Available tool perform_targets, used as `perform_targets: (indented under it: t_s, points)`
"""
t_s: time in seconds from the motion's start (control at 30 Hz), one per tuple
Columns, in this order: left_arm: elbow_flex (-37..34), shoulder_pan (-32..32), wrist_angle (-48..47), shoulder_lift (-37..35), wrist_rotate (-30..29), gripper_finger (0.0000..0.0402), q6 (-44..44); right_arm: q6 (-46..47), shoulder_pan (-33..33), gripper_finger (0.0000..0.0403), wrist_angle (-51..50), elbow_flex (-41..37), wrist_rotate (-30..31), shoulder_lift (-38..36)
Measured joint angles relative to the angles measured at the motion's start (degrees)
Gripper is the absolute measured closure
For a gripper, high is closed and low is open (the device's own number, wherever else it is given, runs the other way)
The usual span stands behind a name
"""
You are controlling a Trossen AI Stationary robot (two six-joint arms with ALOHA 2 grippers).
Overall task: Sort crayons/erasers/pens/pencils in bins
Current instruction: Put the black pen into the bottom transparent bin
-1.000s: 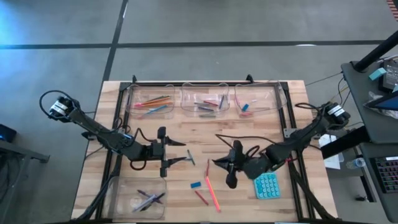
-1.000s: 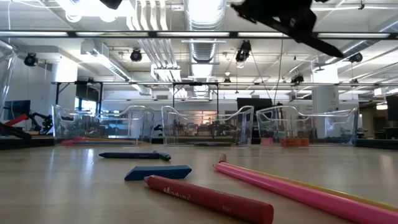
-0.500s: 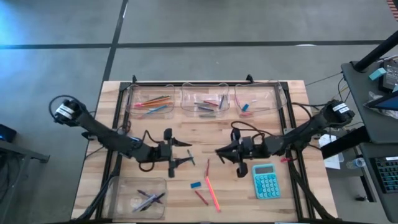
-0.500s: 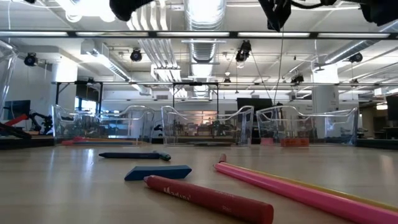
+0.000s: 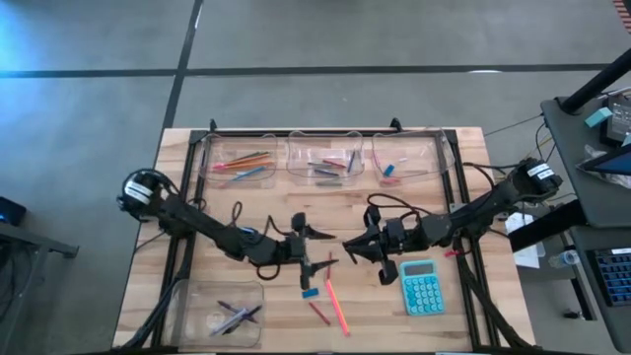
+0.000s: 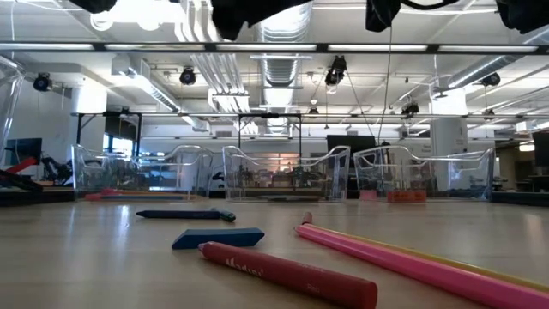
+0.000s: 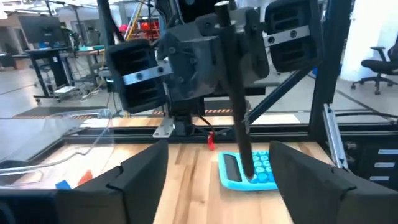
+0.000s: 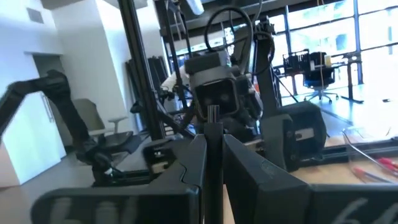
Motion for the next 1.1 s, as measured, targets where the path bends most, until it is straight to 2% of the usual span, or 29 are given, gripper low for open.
perform_targets:
  t_s: [0.2,0.57,0.77,1.1]
  points:
    - [5.41,0.04,0.23,4.57,1.27,0.0102,-0.08,0.02,0.00,0.0369,0.29,0.02,0.03,0.80]
    - [8.85,0.42,0.23,8.62,1.43,0.0108,-2.83,-0.68,-0.13,0.0369,3.20,0.09,0.32,2.45]
    - [8.68,0.42,0.15,8.71,1.43,0.0167,-2.83,-0.74,-0.13,0.0369,3.17,0.09,0.34,2.45]
    - [8.60,0.66,-0.35,8.64,1.67,0.0327,-2.42,-0.85,-0.13,0.0369,3.10,0.09,0.43,2.45]
